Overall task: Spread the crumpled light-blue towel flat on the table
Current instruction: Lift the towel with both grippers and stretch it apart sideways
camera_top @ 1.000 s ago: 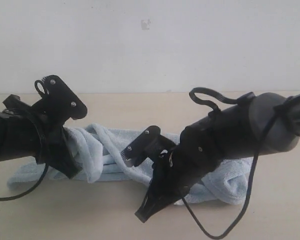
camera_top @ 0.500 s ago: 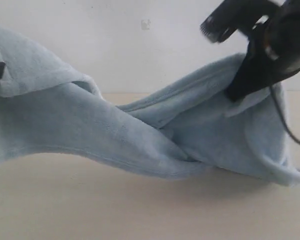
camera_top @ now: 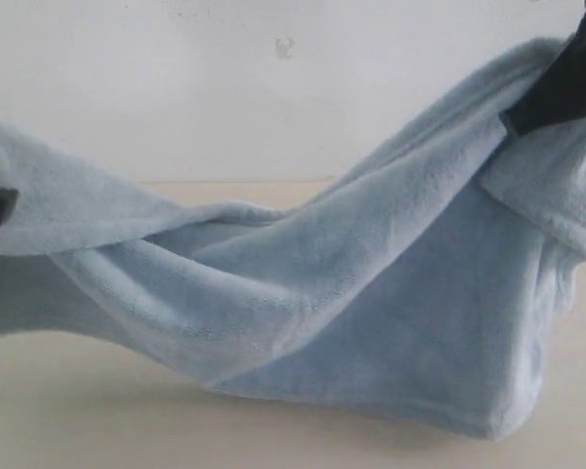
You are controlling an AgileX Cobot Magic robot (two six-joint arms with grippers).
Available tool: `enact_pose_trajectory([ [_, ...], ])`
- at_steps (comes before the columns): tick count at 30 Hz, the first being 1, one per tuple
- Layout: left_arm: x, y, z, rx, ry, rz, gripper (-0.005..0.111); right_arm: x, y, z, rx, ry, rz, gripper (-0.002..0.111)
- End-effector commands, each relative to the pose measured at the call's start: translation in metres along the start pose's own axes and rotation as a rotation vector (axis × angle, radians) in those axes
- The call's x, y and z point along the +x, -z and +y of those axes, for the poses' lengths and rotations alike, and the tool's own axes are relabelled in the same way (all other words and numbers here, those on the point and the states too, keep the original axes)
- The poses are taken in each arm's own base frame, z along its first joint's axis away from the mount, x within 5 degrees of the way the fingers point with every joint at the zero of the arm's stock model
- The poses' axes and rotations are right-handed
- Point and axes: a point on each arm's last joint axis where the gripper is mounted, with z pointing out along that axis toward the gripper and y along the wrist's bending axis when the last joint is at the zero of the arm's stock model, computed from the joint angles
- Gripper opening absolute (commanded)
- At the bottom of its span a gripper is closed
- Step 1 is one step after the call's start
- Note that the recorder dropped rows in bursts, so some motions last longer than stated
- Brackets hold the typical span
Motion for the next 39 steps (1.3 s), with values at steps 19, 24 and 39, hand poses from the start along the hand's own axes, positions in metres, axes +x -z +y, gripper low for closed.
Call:
enact_pose_trajectory([
  [19,-0.045,0.077,0.068,0.045,0.308,-0.326,0.004,0.026,0.121,-0.048,-0.200,-0.200,-0.133,0.000],
  [24,-0.034,0.064,0.064,-0.043,0.242,-0.247,0.004,0.022,0.117,-0.051,-0.132,-0.156,-0.203,0.000],
  [39,0.054,-0.088,-0.075,0.037,-0.335,0.314,0.004,0.063,-0.120,0.069,0.009,-0.003,0.312,0.000],
])
